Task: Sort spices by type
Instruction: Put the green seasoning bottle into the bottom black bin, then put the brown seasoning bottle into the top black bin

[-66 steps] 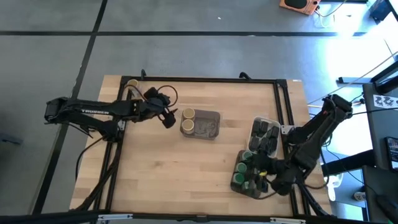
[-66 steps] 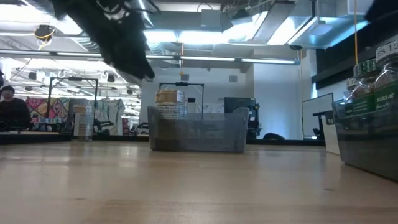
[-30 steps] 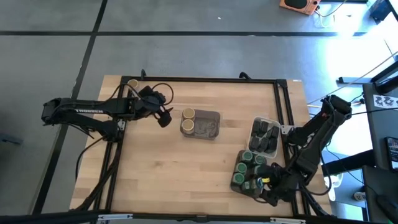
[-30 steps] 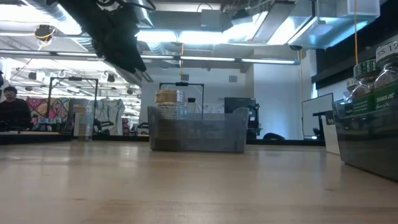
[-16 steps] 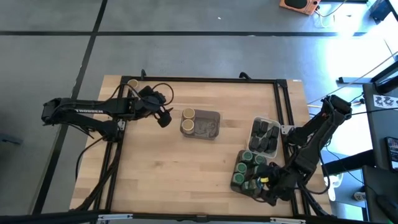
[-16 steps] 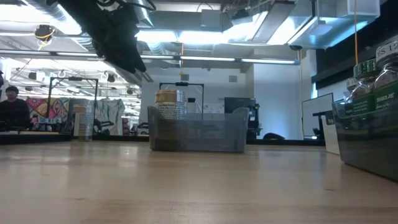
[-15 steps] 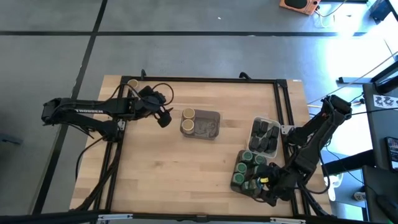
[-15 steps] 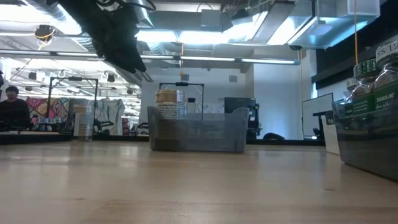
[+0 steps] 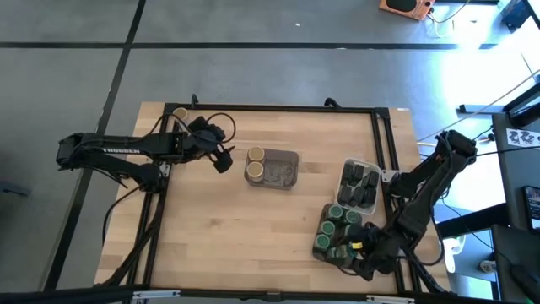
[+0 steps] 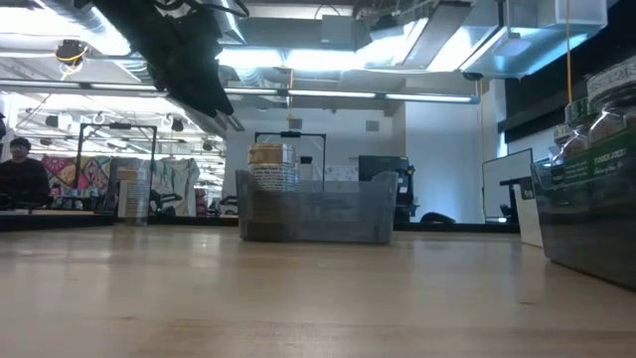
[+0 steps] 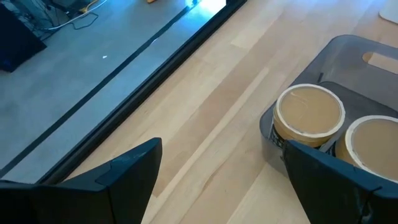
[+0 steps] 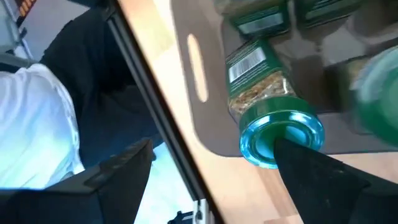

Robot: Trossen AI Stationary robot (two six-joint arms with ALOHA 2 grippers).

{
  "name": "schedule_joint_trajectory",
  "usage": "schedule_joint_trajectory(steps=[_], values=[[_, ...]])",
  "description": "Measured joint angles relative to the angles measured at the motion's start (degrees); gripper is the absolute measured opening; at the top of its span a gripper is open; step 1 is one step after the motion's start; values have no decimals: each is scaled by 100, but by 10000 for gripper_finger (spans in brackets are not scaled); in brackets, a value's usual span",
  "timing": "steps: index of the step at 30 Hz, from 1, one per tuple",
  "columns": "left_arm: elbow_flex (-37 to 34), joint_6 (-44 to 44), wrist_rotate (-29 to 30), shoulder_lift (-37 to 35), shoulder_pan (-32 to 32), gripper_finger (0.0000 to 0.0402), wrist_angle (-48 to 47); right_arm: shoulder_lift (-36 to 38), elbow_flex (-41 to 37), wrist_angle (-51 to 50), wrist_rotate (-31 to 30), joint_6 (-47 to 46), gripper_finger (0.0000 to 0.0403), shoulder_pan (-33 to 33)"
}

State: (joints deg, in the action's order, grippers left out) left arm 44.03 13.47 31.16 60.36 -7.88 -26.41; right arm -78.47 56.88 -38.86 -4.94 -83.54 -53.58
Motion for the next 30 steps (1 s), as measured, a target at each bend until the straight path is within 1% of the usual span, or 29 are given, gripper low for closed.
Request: schedule_joint_trajectory(steps=[3, 7, 10, 16, 19, 22, 24, 26, 30], values=[[-2, 0, 0, 0, 2, 331, 0, -18, -2, 205, -36, 131, 335, -3], [-4, 0, -1, 0, 2, 331, 3, -20, 21, 587, -292, 507, 335, 1], [-4, 4, -2, 0, 0, 331, 0, -36, 27, 779, -306, 739, 335, 137], [-4, 13, -2, 0, 0, 331, 0, -55, 31, 793, -232, 1348, 335, 476], [-4, 9, -2, 0, 2, 331, 0, 15, 43, 823, -153, 1604, 335, 545], [-4, 9, -2, 0, 0, 331, 2, 99, 312, 728, -223, 2114, 335, 661], [5, 9, -4, 0, -14, 331, -7, 158, 534, 532, -572, 2661, 335, 767], [100, 66, -10, 2, -81, 331, -109, 187, 764, 337, -1053, 3301, 335, 915], [545, 320, 4, 2, -361, 331, -724, 194, 1026, -35, -2111, 4536, 335, 1209]])
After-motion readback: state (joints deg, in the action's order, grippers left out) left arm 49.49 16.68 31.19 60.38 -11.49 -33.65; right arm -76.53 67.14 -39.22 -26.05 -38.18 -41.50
